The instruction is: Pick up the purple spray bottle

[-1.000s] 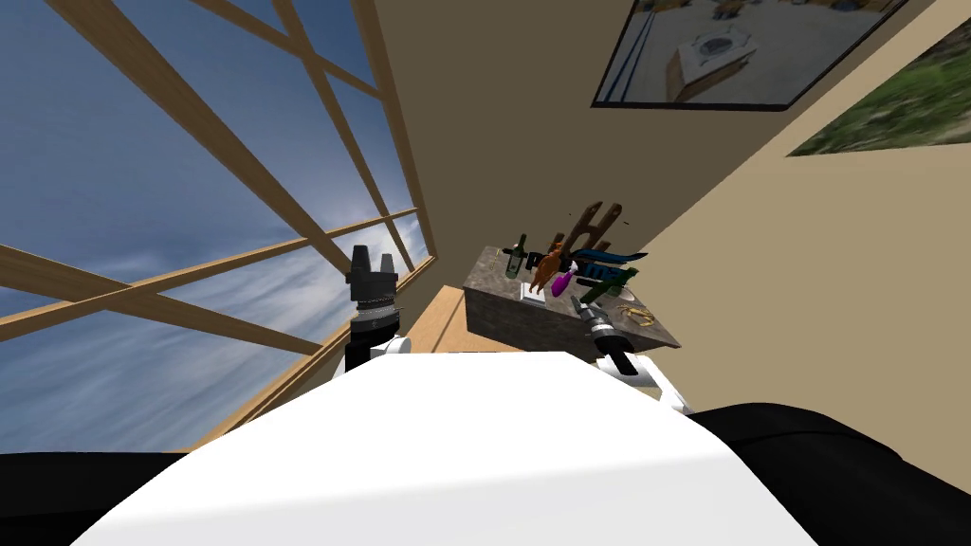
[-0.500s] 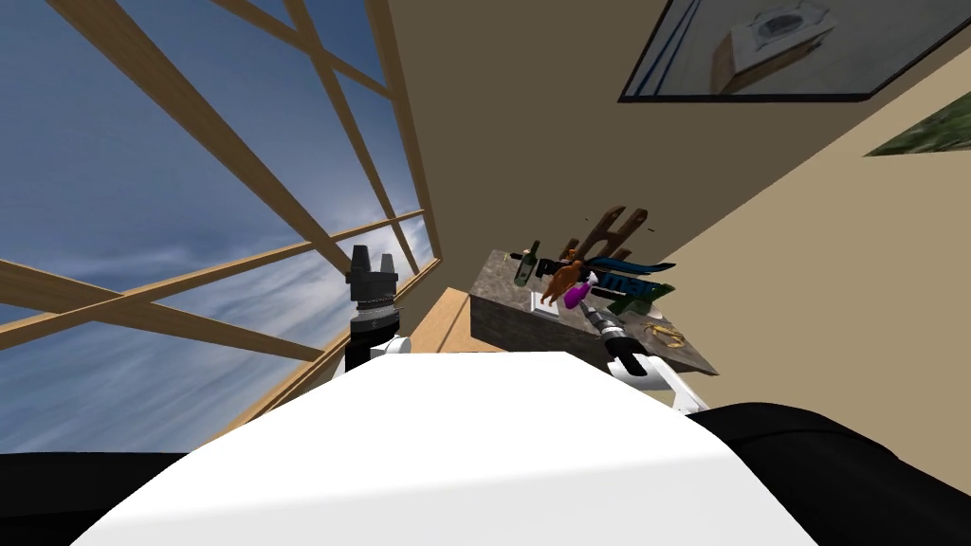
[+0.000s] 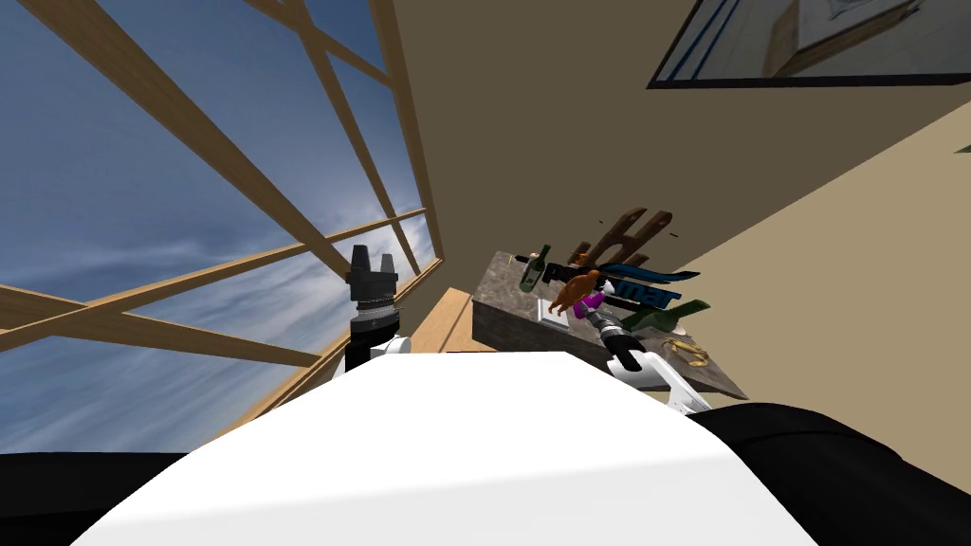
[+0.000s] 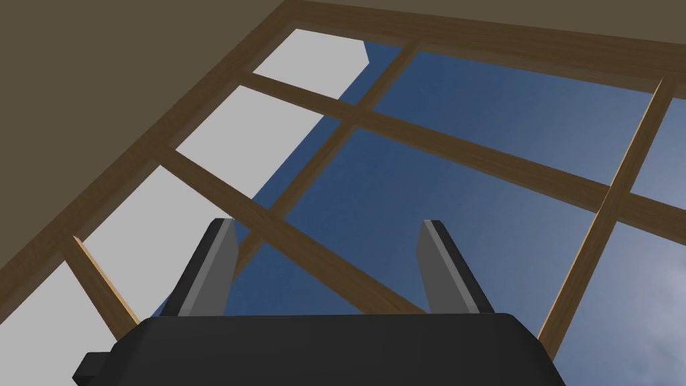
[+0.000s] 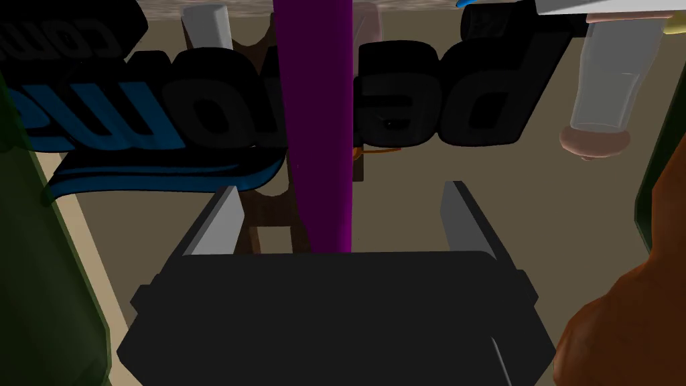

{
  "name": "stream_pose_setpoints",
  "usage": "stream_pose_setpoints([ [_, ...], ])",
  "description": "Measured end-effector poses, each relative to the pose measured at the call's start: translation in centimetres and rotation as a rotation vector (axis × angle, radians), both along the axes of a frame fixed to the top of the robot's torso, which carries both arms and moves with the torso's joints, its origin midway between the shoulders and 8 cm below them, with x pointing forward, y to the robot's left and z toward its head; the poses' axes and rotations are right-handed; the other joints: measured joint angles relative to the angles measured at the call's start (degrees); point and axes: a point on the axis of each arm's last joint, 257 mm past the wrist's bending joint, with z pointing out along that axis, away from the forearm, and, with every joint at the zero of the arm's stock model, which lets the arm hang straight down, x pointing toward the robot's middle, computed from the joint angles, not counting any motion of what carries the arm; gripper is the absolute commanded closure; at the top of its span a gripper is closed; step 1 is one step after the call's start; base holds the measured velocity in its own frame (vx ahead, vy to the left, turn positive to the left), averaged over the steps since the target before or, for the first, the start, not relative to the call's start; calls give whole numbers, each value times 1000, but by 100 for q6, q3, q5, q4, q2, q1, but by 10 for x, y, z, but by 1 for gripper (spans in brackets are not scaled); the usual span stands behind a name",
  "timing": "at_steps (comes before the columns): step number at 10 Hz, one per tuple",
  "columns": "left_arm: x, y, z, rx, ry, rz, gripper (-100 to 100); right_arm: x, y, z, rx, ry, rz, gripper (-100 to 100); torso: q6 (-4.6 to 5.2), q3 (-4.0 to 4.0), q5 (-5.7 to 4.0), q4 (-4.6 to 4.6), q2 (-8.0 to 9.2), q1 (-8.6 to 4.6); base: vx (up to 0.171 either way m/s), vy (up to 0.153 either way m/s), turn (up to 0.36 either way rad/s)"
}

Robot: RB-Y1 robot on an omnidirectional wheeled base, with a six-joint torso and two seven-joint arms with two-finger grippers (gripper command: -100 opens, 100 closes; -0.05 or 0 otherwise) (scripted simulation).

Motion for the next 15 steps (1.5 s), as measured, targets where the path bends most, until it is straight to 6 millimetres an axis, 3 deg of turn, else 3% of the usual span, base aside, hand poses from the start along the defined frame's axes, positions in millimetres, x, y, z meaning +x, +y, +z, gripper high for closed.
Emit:
stream_pose_setpoints([
  [4, 0, 0, 0, 0, 0, 0, 0, 28, 6, -24, 40, 15, -13, -100, 3, 20, 0, 9, 31, -8, -93, -31, 3],
  [6, 0, 0, 0, 0, 0, 0, 0, 44, 4, -22, 47, -1, -16, -100, 2, 1, 2, 2, -2, 2, -41, -23, 3],
  [11, 0, 0, 0, 0, 0, 0, 0, 80, 18, -48, 75, 29, -20, -100, 3, 18, -1, 8, 28, -6, -89, -31, 5],
  [13, 0, 0, 0, 0, 0, 0, 0, 101, 17, -44, 79, 11, -20, -100, 1, 2, 3, 3, -2, 7, -52, -7, 5],
  [15, 0, 0, 0, 0, 0, 0, 0, 114, 24, -54, 82, 33, -25, -100, 4, 14, 1, 7, 21, -2, -79, -29, 1],
])
